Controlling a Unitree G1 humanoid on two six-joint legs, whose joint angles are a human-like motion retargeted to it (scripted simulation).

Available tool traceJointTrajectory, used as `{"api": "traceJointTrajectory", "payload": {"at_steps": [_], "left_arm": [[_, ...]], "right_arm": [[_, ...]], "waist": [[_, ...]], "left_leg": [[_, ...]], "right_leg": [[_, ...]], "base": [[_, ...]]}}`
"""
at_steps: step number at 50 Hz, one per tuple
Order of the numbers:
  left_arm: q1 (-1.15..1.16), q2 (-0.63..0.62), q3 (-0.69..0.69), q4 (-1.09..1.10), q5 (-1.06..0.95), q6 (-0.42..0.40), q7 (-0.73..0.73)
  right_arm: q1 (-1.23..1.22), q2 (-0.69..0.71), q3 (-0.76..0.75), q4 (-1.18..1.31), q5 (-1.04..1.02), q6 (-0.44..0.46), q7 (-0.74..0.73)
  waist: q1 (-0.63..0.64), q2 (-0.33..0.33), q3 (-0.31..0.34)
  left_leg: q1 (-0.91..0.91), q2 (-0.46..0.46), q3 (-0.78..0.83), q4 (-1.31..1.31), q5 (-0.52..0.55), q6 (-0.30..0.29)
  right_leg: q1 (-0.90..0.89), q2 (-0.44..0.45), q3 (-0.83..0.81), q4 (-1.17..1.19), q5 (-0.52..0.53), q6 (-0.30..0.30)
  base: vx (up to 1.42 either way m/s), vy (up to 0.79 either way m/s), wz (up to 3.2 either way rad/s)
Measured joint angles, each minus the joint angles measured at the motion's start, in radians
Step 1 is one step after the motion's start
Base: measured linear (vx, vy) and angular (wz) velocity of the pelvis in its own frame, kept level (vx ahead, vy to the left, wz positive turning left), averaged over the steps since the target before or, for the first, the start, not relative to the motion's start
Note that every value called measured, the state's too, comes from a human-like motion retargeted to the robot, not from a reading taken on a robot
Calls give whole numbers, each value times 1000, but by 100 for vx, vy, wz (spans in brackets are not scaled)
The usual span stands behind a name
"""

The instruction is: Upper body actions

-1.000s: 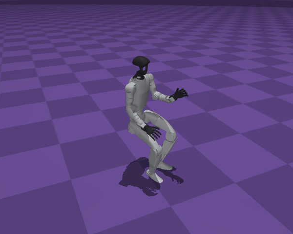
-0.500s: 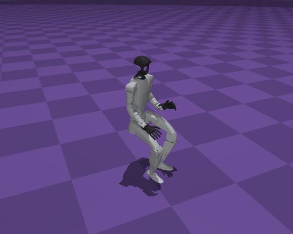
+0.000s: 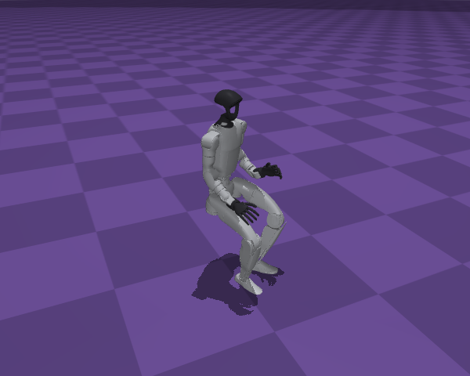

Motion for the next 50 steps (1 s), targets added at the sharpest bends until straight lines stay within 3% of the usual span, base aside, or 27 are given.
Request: {"api": "traceJointTrajectory", "payload": {"at_steps": [13,25,50], "left_arm": [[-237,-63,-14,18,-49,108,59],[-567,-83,106,119,-124,192,46],[-995,67,237,538,-160,295,-4]], "right_arm": [[10,-3,-10,-6,1,4,1],[-6,4,-10,2,-7,1,7],[-78,-6,45,11,-3,-21,13]], "waist": [[11,5,-4],[-1,9,-6],[-73,18,30]], "left_leg": [[3,-4,1,-2,-1,1],[-1,4,-2,2,0,-1],[-19,18,1,8,-4,-5]], "right_leg": [[5,-6,-1,1,-2,1],[-1,5,0,1,0,2],[-21,18,2,-2,5,0]], "base": [[0,0,0],[0,0,0],[0,0,0]]}}
